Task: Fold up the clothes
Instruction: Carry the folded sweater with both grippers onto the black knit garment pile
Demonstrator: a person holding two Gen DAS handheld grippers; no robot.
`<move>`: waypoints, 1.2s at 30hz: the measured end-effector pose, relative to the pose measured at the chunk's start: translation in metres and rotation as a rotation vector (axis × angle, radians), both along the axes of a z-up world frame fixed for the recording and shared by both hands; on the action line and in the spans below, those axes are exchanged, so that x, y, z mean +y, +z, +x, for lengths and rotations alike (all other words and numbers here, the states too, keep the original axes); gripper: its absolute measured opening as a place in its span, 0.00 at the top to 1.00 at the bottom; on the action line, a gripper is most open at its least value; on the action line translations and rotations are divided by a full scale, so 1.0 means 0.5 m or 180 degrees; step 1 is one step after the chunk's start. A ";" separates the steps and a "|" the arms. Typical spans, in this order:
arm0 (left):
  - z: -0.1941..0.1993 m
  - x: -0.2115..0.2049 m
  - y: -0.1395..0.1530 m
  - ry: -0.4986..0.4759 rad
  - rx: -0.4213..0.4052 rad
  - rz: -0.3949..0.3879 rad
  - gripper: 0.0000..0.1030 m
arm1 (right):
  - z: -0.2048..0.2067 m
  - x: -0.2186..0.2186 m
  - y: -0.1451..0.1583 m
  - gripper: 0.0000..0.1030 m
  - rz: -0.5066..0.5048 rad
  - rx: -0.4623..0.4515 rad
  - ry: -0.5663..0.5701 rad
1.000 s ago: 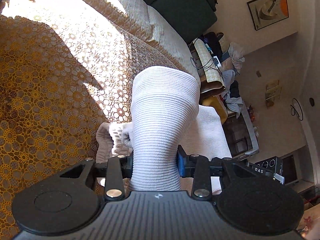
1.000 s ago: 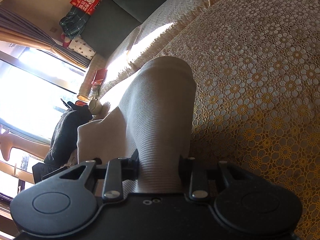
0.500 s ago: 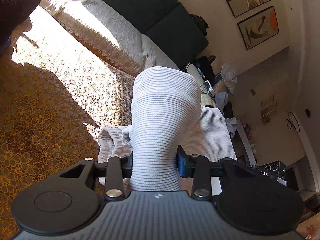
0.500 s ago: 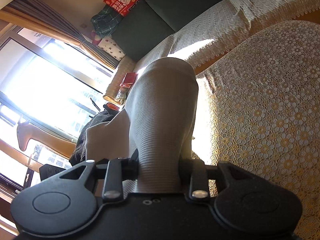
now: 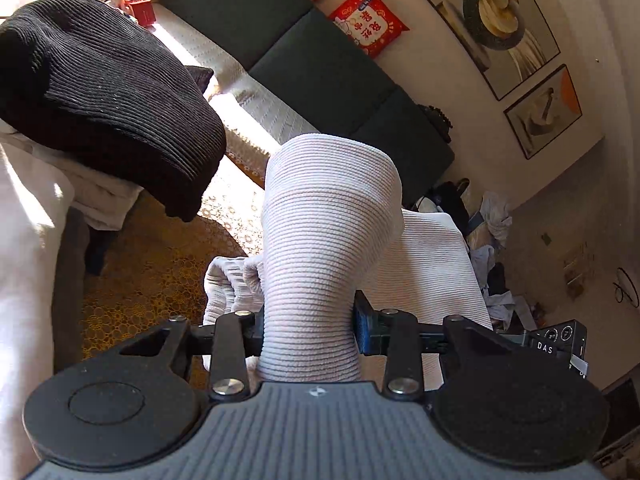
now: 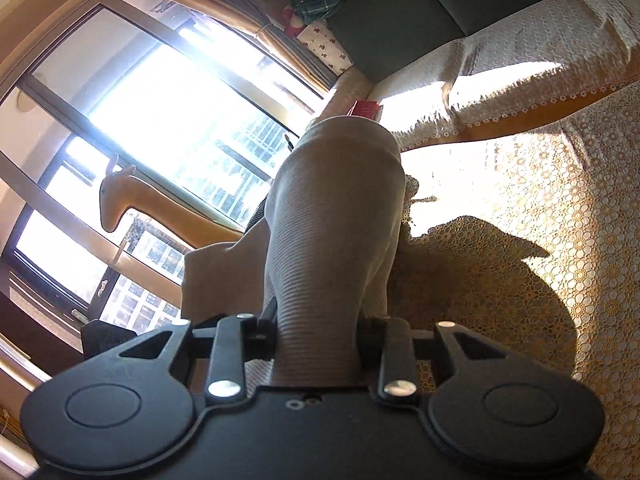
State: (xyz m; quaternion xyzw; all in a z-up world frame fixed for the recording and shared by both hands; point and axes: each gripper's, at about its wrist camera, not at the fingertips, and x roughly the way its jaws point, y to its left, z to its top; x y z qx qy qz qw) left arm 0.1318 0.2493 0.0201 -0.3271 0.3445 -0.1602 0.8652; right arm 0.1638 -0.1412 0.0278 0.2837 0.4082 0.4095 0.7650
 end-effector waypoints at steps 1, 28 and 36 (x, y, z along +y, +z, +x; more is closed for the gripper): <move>-0.017 0.020 0.008 0.0055 -0.0009 0.0024 0.67 | -0.004 0.024 0.005 0.00 0.0013 -0.0014 0.0064; -0.150 0.493 -0.053 0.0948 0.0381 0.0342 0.64 | -0.001 0.503 -0.072 0.00 -0.0057 0.0456 0.0677; -0.116 0.523 -0.151 0.0904 0.0392 0.0015 0.57 | 0.029 0.459 -0.149 0.00 0.0072 0.0645 0.0555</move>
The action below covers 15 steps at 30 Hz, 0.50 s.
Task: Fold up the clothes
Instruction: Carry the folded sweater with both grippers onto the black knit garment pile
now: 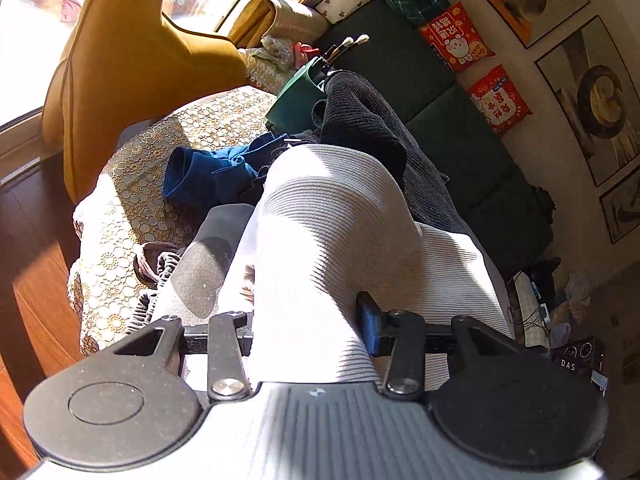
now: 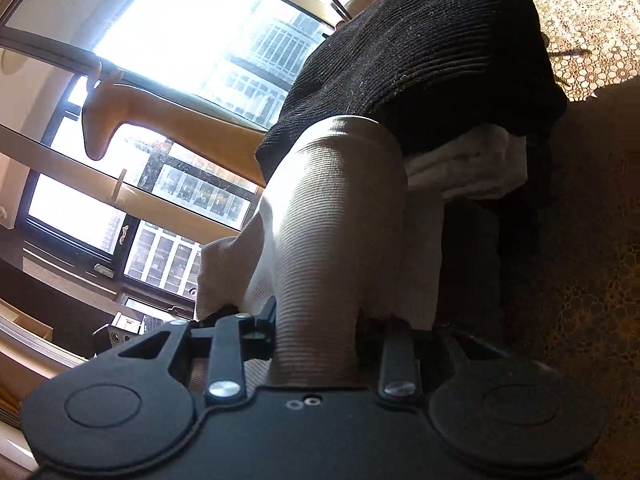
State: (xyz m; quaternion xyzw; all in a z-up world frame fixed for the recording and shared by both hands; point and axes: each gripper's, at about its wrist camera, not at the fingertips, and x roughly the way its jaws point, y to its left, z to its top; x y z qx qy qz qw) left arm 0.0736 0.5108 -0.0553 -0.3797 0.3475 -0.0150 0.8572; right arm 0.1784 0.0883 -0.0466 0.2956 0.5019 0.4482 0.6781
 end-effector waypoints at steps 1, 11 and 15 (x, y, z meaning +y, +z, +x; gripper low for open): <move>0.003 0.002 -0.009 -0.0004 -0.0013 -0.0043 0.56 | 0.001 -0.005 -0.009 0.00 0.0009 0.0031 -0.0016; -0.004 0.001 -0.046 0.0107 -0.0021 -0.0231 0.38 | -0.004 -0.030 -0.023 0.00 0.0026 0.0108 -0.0066; -0.012 0.002 -0.014 0.0167 0.0014 -0.0030 0.26 | -0.007 -0.015 0.005 0.00 -0.0002 0.0033 -0.0073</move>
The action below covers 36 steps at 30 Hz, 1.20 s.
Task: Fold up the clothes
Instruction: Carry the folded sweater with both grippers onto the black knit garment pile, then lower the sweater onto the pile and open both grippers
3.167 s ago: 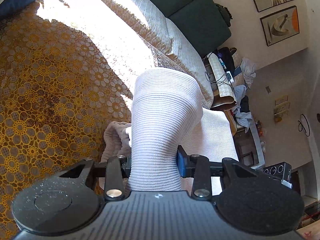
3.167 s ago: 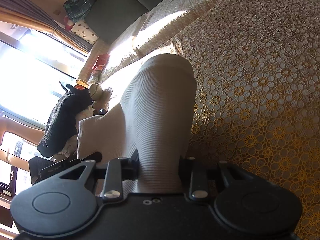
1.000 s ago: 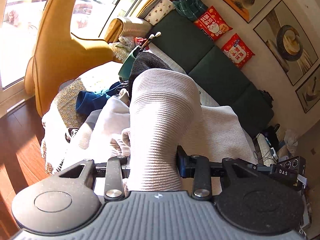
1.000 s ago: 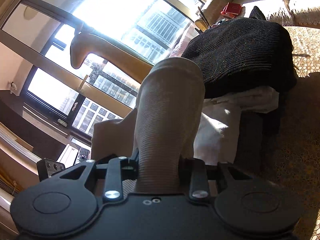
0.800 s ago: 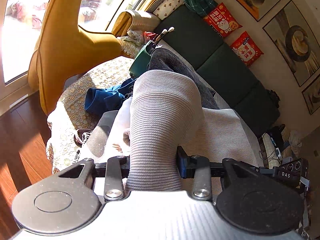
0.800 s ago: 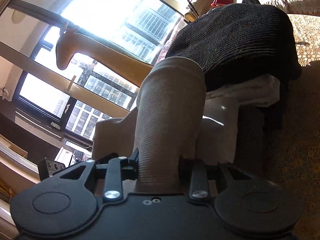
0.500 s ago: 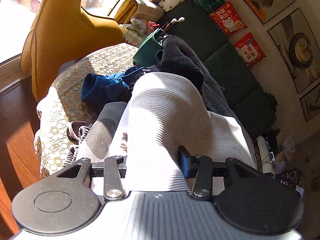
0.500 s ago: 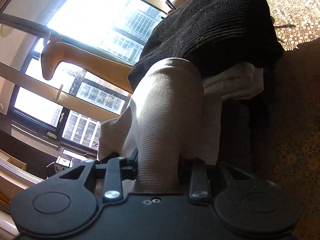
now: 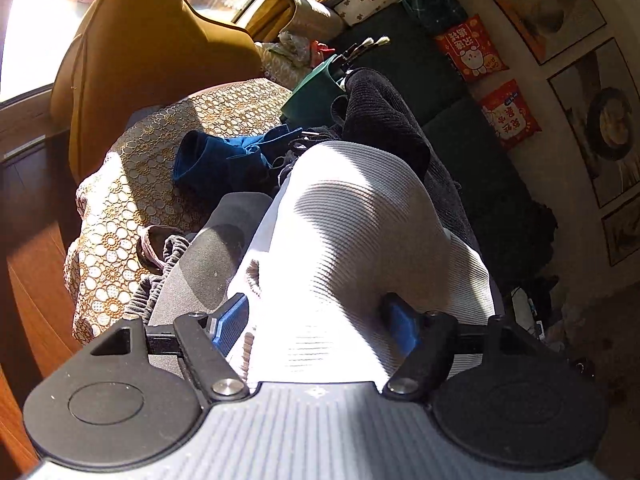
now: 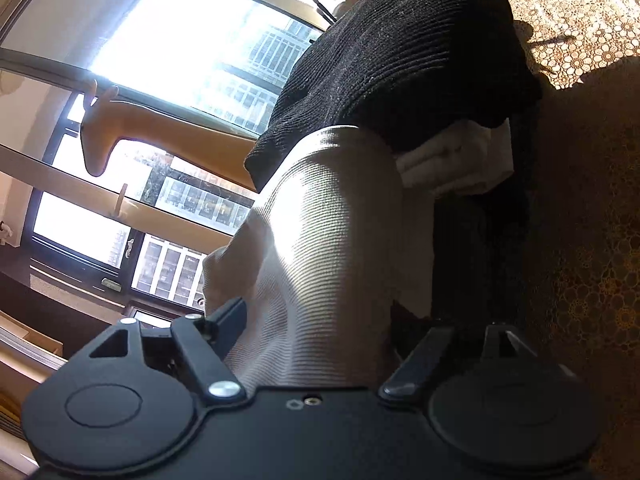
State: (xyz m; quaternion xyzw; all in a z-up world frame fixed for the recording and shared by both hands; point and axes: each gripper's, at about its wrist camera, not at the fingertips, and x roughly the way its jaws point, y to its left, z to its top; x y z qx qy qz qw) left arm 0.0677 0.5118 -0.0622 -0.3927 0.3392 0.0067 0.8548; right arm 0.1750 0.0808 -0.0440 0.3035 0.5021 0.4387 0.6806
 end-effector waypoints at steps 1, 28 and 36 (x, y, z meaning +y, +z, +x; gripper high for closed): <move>-0.005 -0.001 0.011 0.0012 -0.0035 0.0045 0.24 | -0.002 0.000 0.005 0.00 -0.0036 -0.0034 0.0005; 0.038 -0.187 0.172 0.0102 -0.0532 0.2119 0.17 | -0.199 0.083 0.125 0.00 -0.0507 -0.2119 0.0886; 0.071 -0.180 0.118 0.0171 -0.0355 0.2284 0.17 | -0.209 0.081 0.079 0.00 -0.0636 -0.2068 0.0991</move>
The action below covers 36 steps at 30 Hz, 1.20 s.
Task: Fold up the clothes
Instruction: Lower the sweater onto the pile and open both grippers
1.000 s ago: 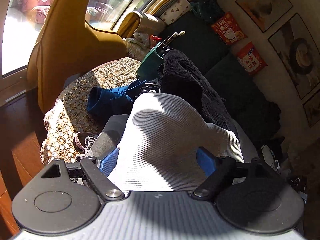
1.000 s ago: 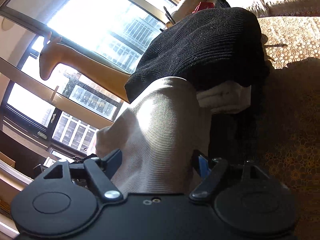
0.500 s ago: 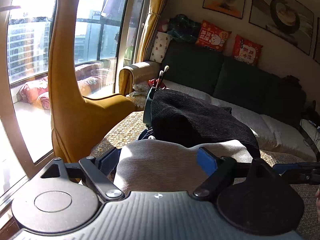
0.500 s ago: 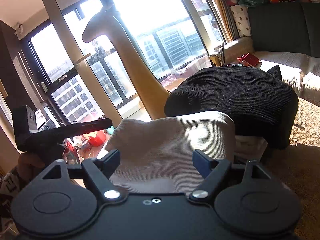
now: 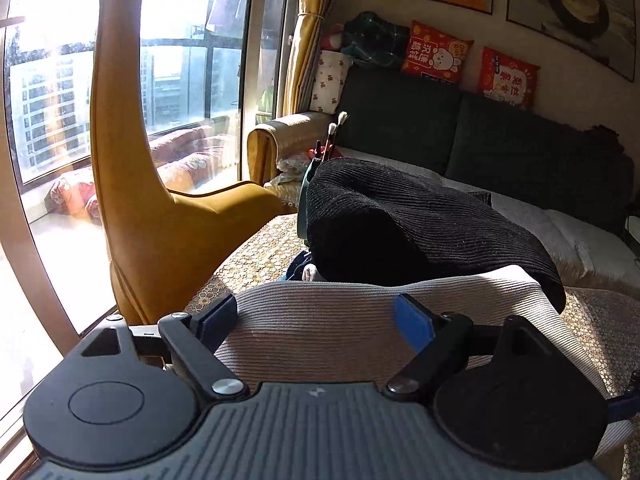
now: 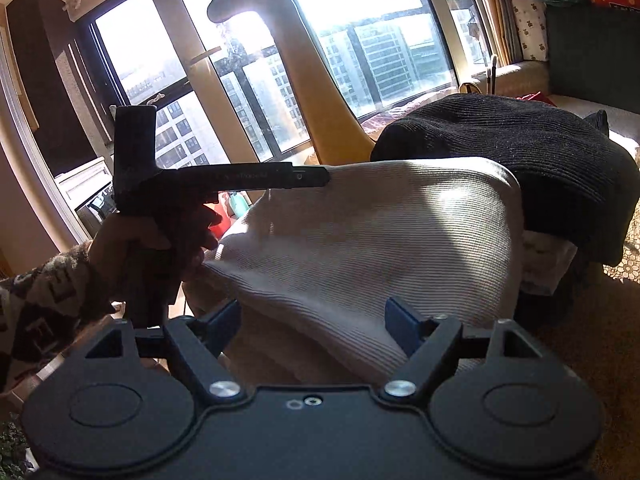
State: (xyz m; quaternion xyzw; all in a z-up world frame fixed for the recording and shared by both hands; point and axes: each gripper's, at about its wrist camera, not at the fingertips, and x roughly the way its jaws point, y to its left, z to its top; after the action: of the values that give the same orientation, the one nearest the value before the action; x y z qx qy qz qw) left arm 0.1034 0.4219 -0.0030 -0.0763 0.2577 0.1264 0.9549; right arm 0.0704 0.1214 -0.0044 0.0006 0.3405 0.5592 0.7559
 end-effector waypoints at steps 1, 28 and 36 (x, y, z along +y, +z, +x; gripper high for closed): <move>0.000 0.001 -0.005 0.0012 0.0014 0.0002 0.16 | -0.004 0.001 -0.007 0.00 -0.0023 -0.0029 0.0022; -0.031 0.020 -0.057 0.0277 -0.0045 -0.0319 0.00 | -0.019 -0.008 -0.009 0.00 0.0114 0.0002 0.0033; -0.098 -0.037 -0.017 0.0220 -0.0073 -0.0141 0.00 | -0.042 -0.049 0.025 0.00 0.0173 -0.0086 -0.0067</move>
State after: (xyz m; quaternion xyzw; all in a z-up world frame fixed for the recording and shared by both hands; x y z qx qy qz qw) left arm 0.0542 0.4033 -0.0115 -0.1077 0.2466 0.1527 0.9509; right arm 0.0495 0.0967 0.0082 0.0172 0.3149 0.5602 0.7660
